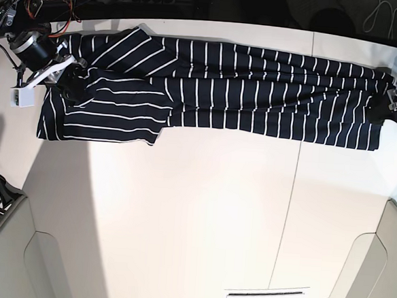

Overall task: Fold the T-shirt properly
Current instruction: 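Grasp the folded strip's ends with both grippers and straighten it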

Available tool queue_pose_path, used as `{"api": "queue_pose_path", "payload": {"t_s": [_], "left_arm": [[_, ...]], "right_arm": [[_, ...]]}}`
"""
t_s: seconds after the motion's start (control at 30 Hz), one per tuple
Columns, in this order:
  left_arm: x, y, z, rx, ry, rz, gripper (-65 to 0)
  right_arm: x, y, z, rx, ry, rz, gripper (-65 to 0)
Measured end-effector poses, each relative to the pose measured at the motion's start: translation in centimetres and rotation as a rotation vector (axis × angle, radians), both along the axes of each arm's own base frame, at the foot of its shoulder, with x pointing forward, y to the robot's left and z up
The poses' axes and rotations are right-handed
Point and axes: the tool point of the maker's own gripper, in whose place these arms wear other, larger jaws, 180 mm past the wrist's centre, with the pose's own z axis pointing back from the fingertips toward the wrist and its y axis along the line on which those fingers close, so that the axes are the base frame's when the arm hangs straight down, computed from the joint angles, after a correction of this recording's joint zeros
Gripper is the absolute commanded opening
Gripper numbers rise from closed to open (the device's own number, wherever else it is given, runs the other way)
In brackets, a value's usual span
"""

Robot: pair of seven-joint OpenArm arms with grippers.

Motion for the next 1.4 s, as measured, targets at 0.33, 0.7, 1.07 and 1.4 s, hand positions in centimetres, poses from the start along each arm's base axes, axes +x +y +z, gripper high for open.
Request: {"api": "queue_pose_path", "payload": {"t_s": [0.33, 0.7, 1.07, 1.4], "left_arm": [[-0.2, -0.8, -0.2, -0.036, 0.007, -0.003, -54.9], [1.3, 0.1, 0.9, 0.021, -0.064, 0.010, -65.0], [4.0, 0.6, 5.7, 0.133, -0.166, -0.099, -65.0], [7.1, 2.9, 8.5, 0.244, -0.234, -0.077, -65.0]], "right_arm": [[-0.1, 0.1, 0.0, 0.004, 0.004, 0.003, -65.0], [0.1, 0.5, 0.5, 0.038, -0.016, 0.005, -65.0], [1.3, -1.2, 2.0, 0.050, -0.054, -0.029, -65.0], [0.9, -1.3, 1.7, 0.044, -0.033, -0.027, -45.6]]}}
